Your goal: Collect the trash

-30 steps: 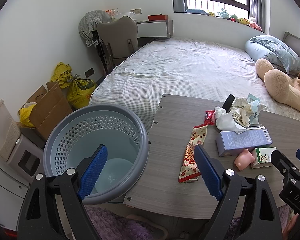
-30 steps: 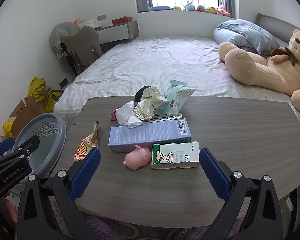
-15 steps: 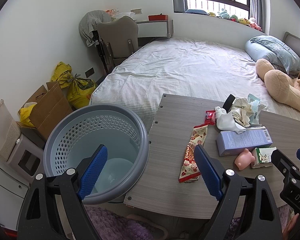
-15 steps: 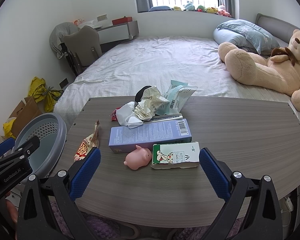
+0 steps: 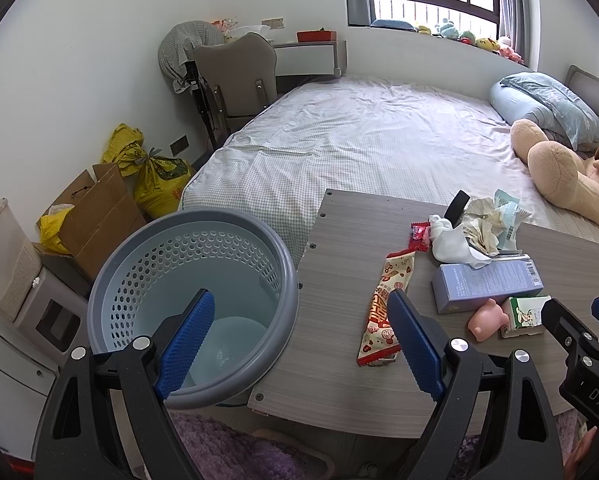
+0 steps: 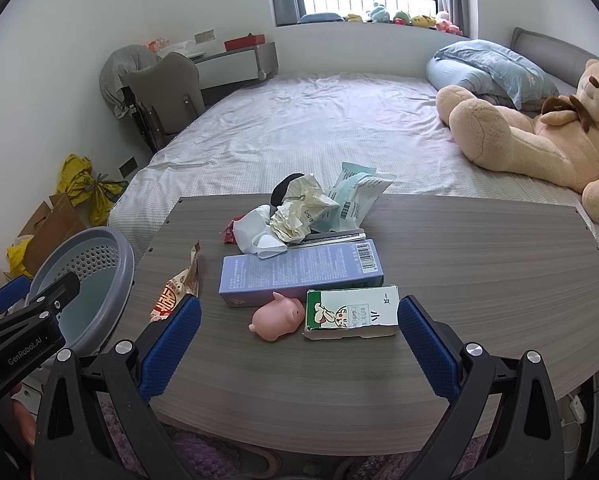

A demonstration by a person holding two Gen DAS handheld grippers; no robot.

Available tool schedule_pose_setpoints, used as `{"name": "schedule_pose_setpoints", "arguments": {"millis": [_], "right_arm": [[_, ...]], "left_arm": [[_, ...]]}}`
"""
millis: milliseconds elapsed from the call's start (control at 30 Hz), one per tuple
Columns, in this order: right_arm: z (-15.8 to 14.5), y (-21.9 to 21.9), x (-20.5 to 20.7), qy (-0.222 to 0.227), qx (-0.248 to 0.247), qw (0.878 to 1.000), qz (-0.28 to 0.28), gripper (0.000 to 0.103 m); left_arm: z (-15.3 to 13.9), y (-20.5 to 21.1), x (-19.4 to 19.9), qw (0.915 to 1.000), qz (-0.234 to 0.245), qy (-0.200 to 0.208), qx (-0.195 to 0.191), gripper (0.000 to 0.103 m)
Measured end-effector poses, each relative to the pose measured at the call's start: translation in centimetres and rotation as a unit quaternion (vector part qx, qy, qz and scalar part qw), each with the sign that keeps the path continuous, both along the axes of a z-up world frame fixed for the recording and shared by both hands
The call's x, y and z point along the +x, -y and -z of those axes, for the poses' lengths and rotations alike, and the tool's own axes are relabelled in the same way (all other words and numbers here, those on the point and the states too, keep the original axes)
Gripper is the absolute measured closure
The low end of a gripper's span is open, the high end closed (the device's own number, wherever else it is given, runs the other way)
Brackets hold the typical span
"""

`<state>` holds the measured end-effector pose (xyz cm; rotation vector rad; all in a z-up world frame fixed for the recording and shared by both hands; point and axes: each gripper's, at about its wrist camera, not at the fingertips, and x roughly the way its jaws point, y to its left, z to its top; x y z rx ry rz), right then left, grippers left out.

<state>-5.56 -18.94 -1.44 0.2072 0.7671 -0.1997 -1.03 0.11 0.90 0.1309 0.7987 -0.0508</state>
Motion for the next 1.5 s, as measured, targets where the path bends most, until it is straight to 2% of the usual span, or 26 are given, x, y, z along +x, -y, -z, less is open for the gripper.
{"name": "schedule_pose_setpoints", "arguments": {"millis": [567, 1100, 1500], "right_arm": [[0.6, 1.3, -0.4, -0.008, 0.009, 1.0, 0.01, 0.006], [5.7, 4.4, 1.0, -0.054, 0.025, 0.998, 0.036, 0.006], [7.2, 5.4, 2.8, -0.069, 0.024, 0.997, 0.036, 0.006]], "left_arm": [[0.8, 0.6, 0.1, 0.9999, 0.008, -0.011, 0.0, 0.019], [4.3, 1.6, 1.4, 0.9988, 0.017, -0.045, 0.006, 0.019], [6.3, 1.8, 2.5, 0.9975, 0.023, -0.067, 0.003, 0.019]]}}
